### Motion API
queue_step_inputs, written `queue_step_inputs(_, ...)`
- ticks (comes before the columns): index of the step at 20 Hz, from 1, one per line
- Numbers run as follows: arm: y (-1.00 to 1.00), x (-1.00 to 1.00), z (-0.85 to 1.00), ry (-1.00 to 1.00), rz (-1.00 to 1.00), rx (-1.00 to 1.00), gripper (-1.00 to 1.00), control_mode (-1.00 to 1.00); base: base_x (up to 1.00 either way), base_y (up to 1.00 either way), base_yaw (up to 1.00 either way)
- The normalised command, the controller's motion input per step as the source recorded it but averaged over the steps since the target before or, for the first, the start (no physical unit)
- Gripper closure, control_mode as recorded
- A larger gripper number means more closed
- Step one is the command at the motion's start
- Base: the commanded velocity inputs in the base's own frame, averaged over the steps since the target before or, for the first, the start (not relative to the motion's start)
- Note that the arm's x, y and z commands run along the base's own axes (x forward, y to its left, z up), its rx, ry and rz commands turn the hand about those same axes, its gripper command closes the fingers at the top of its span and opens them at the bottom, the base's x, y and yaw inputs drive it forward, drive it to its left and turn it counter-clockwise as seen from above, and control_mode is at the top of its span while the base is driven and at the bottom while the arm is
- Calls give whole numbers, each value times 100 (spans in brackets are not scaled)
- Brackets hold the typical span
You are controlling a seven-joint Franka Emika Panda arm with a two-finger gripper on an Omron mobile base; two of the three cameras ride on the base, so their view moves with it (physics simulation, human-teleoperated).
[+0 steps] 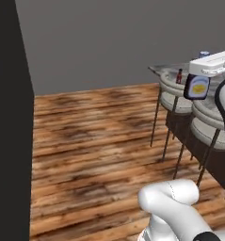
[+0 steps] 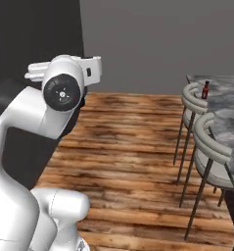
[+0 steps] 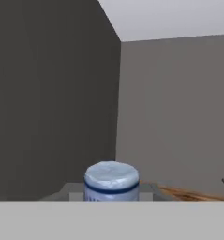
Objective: The dining table condiment station is running low on condiment bottle. Refill the condiment station by opening the cabinet and taking the condiment bottle from the cabinet and placing it on the dining table.
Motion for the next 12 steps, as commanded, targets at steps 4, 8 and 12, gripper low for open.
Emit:
queue_step_inputs(4,0,0,0,0,0,0,100,100,100,39,-54)
queue_step_inputs(8,0,0,0,0,0,0,100,100,100,59,-53)
queue_step_inputs(12,0,0,0,0,0,0,100,100,100,84,-55)
